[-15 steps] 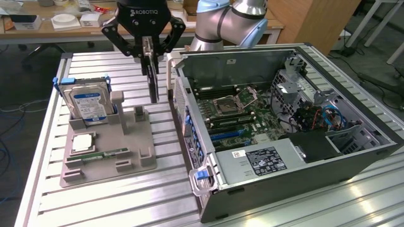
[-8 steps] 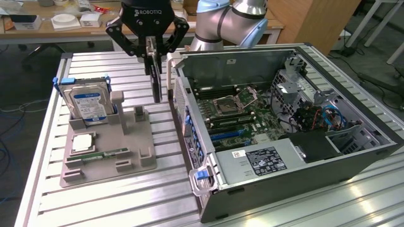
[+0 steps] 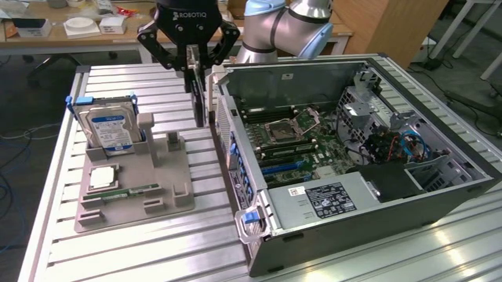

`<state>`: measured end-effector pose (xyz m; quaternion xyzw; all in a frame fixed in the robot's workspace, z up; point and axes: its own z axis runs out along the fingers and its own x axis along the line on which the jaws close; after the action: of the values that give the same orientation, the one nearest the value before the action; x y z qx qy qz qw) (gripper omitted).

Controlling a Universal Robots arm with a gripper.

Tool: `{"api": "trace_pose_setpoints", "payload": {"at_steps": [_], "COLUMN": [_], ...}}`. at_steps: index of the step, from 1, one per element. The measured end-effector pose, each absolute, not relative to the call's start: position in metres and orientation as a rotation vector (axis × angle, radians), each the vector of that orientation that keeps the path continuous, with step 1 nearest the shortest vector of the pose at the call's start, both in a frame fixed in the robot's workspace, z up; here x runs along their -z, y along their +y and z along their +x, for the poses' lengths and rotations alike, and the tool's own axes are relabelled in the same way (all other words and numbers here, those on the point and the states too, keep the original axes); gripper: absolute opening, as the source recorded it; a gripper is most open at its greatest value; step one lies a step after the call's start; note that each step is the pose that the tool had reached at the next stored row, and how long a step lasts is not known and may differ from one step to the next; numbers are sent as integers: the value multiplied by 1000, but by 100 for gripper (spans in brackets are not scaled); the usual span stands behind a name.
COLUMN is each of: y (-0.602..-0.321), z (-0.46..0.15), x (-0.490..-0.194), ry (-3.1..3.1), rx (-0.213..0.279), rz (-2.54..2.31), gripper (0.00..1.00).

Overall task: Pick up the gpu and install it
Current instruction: 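Pick up the gpu and move the gpu toward the slot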

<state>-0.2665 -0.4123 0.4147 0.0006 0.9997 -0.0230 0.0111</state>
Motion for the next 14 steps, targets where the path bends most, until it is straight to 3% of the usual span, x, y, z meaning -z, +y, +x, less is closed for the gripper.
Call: {"api": "trace_pose_setpoints", "payload": {"at_steps": [14], "y": [-412], "z": [-255], "x": [-415], "ry": [3119], "rx": [72], "rz": [2], "gripper": [26]}}
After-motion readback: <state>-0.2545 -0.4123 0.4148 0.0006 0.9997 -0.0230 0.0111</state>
